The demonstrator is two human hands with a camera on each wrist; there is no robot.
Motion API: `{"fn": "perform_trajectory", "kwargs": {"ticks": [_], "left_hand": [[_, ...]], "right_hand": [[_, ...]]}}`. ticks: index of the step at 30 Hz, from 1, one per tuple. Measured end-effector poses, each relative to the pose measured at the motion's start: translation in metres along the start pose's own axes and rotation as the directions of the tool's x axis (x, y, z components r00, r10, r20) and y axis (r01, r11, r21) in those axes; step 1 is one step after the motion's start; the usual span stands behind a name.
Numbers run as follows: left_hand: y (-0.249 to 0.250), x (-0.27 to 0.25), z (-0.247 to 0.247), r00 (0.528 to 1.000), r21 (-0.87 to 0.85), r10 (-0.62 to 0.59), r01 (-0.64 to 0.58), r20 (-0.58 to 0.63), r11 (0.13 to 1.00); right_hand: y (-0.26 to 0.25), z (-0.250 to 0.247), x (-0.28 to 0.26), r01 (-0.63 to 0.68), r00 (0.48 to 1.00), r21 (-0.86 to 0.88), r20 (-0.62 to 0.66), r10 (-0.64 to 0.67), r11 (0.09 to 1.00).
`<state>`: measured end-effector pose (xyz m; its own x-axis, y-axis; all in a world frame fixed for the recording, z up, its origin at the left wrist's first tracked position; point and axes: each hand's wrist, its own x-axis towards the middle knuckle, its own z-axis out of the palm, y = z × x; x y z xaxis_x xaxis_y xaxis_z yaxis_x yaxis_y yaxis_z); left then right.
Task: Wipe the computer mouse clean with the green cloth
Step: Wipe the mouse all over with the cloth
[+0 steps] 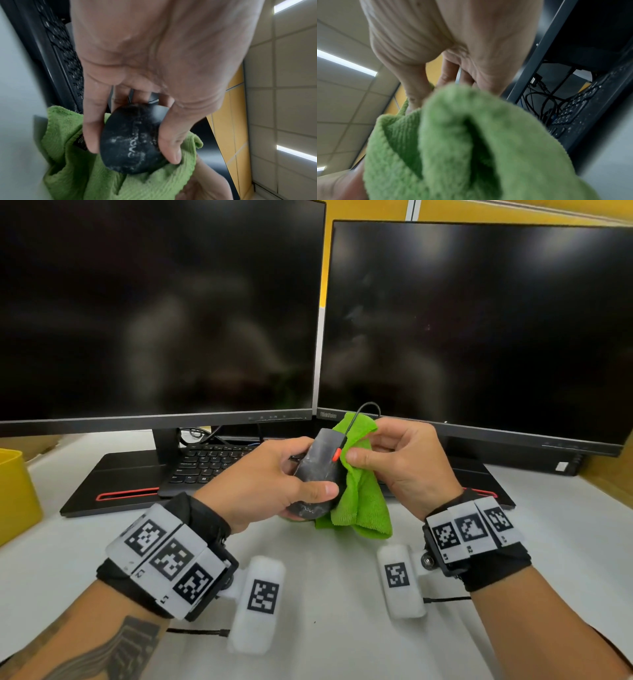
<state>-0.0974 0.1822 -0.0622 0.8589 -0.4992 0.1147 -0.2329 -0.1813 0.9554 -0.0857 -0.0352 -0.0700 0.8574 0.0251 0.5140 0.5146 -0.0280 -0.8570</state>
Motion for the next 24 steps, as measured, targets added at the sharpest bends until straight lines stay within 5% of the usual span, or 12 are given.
{"fn": "perform_trajectory", "kwargs": {"ticks": [24], "left_hand": [[-0.0045,0.0026,-0.0018,1.0,0.043,-0.007,0.007,0.003,0.999]], "right_hand": [[-0.0002,0.0022,-0.0006,-0.045,0.998,-0.022,-0.036,0.044,0.999]]}}
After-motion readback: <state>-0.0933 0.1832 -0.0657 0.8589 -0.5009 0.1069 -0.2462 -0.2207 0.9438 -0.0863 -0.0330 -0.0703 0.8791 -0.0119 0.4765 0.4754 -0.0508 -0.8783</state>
